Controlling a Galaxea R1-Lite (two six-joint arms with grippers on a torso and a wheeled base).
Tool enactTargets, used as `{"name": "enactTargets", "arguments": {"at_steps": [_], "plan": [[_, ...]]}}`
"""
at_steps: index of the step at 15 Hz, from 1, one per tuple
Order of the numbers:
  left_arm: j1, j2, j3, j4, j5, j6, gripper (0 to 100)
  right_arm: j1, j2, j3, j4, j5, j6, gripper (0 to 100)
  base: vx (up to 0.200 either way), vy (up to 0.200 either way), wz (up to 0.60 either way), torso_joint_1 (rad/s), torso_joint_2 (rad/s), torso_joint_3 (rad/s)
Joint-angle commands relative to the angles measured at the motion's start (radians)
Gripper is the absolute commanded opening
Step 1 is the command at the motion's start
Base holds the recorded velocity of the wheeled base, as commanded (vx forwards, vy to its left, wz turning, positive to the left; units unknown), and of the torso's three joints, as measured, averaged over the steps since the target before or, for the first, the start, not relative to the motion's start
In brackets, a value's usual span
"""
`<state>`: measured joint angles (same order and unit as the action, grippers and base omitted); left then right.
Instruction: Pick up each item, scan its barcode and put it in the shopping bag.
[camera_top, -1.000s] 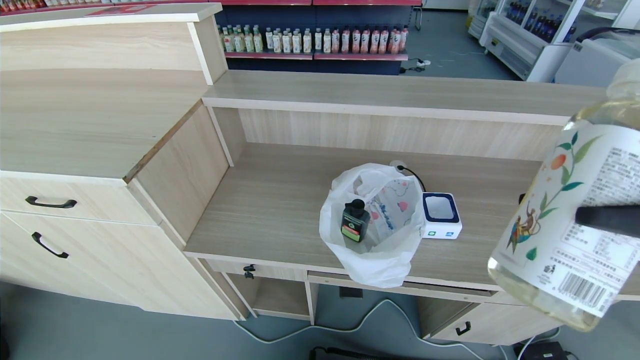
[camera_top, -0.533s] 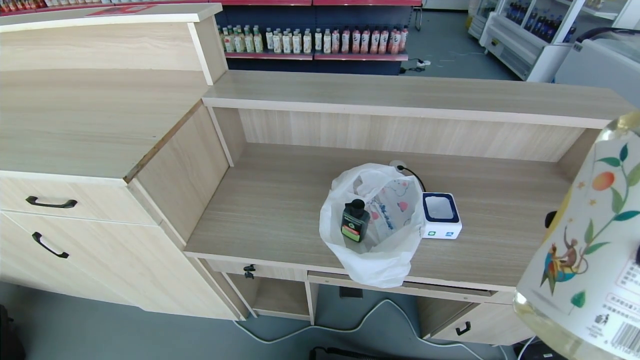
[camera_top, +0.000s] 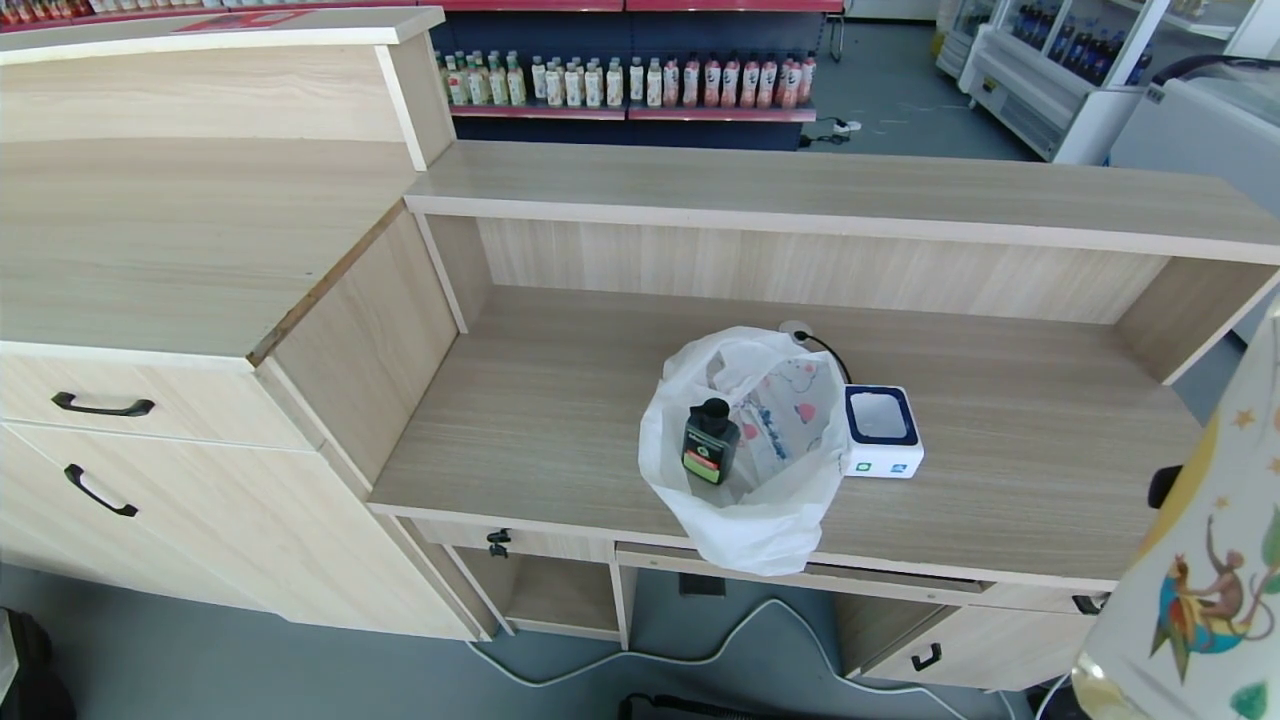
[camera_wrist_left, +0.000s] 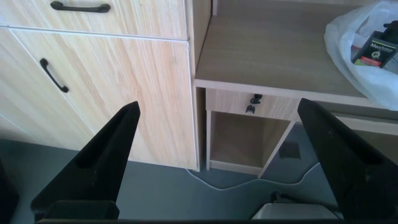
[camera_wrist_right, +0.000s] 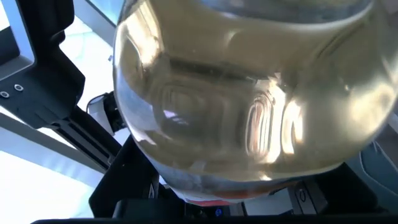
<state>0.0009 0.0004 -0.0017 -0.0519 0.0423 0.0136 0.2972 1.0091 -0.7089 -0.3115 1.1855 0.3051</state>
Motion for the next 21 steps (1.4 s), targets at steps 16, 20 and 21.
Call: {"name": "enactTargets", "arguments": {"at_steps": [16,20,21], "plan": [[0.001,0.0,0.0,0.0,0.001,0.0,100,-0.213,0.218,-0.029,-0.015,-0.503,-0.575,0,0.0,0.0,0.0,0.0,0.0,0.0],[0.001,0.0,0.0,0.0,0.001,0.0,100,-0.599,0.428,-0.001,-0.227,-0.567,-1.083,0,0.0,0.0,0.0,0.0,0.0,0.0],[0.001,0.0,0.0,0.0,0.001,0.0,100,-0.63,0.465,0.003,-0.278,-0.567,-1.109,0,0.0,0.0,0.0,0.0,0.0,0.0]]}}
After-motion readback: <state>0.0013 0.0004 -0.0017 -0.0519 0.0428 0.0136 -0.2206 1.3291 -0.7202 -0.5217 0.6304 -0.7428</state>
